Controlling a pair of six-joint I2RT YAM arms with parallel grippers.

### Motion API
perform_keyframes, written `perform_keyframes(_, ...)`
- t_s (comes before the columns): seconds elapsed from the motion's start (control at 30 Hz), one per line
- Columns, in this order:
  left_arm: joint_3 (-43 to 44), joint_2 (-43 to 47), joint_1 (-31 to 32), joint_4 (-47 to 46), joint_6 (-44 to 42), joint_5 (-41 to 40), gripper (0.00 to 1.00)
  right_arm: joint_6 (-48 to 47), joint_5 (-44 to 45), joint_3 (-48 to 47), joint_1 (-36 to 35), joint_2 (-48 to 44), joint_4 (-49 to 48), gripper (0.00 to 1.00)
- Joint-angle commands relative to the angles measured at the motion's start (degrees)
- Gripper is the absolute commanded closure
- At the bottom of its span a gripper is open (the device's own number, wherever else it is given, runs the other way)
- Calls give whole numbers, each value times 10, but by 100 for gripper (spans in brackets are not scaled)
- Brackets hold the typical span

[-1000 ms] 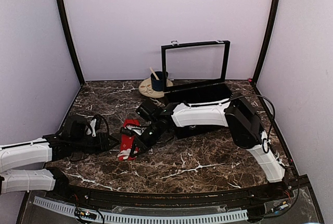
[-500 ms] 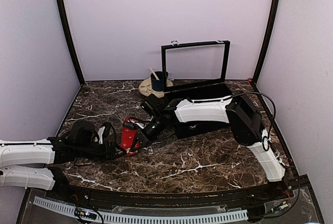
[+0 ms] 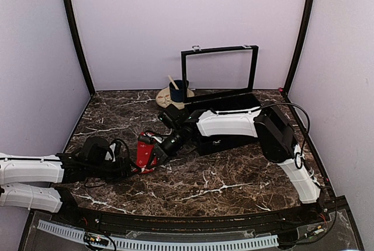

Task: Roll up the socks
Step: Roll the sock at the center of the board.

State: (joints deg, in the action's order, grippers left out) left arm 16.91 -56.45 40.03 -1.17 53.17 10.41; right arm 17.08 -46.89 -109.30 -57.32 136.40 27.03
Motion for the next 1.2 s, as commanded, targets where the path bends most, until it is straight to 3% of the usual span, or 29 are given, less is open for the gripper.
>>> perform_keyframes(0.0, 18, -29, 2, 1, 26, -14, 36, 5, -17, -19, 4, -4, -6, 100)
perform_keyframes(0.27, 27, -48, 3, -13, 63, -16, 38, 11, -24, -16, 4, 1, -15, 100)
perform_keyframes(0.63, 33, -4, 2, 30, 115, -69, 51, 26, -30, 2, 4, 2, -38, 100)
perform_keyframes(1.17, 50, -21, 2, 29, 109, -49, 45, 41, -35, 9, 4, 2, -61, 100)
